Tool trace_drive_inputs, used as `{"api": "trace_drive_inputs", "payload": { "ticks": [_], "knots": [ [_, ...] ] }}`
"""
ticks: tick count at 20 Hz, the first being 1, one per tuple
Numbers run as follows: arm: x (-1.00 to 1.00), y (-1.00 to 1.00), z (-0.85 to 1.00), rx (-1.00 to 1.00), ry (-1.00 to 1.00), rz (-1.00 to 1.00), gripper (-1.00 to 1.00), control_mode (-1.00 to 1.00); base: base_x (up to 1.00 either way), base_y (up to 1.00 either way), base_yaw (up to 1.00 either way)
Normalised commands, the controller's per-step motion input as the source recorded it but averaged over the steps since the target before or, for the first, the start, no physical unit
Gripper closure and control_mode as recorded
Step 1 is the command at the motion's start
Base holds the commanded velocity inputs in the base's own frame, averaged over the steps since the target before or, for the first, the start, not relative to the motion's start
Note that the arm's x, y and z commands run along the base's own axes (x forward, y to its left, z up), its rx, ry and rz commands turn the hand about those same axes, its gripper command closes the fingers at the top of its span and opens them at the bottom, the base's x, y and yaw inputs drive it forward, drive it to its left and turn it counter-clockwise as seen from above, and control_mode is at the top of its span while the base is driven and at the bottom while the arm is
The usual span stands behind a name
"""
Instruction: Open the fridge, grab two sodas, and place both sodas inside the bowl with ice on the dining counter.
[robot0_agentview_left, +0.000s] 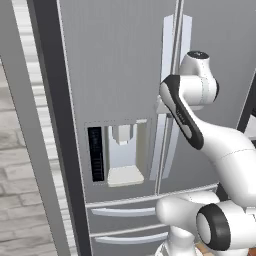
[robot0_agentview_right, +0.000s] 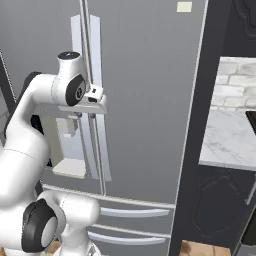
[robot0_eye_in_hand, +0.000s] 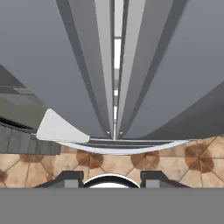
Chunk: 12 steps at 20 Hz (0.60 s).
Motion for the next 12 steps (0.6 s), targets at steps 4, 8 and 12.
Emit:
{"api": "trace_drive_inputs", "payload": {
  "ticks": [4,8,12],
  "knots": [
    [0.00,0.00,0.00,0.00,0.00,0.00,-1.00,1.00,-0.09,0.00,0.00],
    [0.00,0.00,0.00,0.00,0.00,0.00,-1.00,1.00,-0.54,-0.25,-0.04],
    [0.00,0.00,0.00,0.00,0.00,0.00,-1.00,1.00,-0.45,-0.26,0.00]
  ]
}}
